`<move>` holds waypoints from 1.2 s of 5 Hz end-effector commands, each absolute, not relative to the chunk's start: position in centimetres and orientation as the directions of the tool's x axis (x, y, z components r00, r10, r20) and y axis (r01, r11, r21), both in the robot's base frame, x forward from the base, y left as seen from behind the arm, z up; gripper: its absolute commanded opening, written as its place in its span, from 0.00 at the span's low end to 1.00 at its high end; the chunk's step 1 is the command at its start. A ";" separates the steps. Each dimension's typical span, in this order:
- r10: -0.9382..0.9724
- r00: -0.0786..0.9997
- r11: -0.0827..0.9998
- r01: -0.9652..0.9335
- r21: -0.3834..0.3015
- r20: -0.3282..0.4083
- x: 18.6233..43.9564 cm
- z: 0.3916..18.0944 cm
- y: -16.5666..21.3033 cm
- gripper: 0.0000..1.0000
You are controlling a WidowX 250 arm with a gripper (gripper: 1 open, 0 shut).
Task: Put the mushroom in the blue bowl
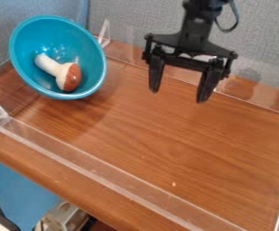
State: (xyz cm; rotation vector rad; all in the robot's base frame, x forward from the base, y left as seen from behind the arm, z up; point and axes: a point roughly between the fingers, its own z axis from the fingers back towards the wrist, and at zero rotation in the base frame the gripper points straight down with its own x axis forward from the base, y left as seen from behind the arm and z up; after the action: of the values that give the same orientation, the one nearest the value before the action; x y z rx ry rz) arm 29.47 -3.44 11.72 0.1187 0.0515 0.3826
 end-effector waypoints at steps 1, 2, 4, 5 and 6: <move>0.316 0.949 0.942 -0.313 0.119 -0.010 29.5 12.9 -4.1 1.00; 0.247 0.969 0.962 -0.243 0.126 -0.021 29.4 13.1 -5.2 1.00; 0.249 0.968 0.964 -0.246 0.103 -0.019 30.1 13.6 -5.6 1.00; 0.302 0.953 0.950 -0.298 0.096 -0.030 30.5 13.3 -5.1 0.00; 0.288 0.957 0.955 -0.284 0.088 -0.032 29.6 14.2 -4.0 1.00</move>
State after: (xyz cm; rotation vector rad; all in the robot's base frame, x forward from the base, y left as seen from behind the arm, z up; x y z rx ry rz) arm 29.65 -4.12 12.13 0.1062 0.1088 0.2861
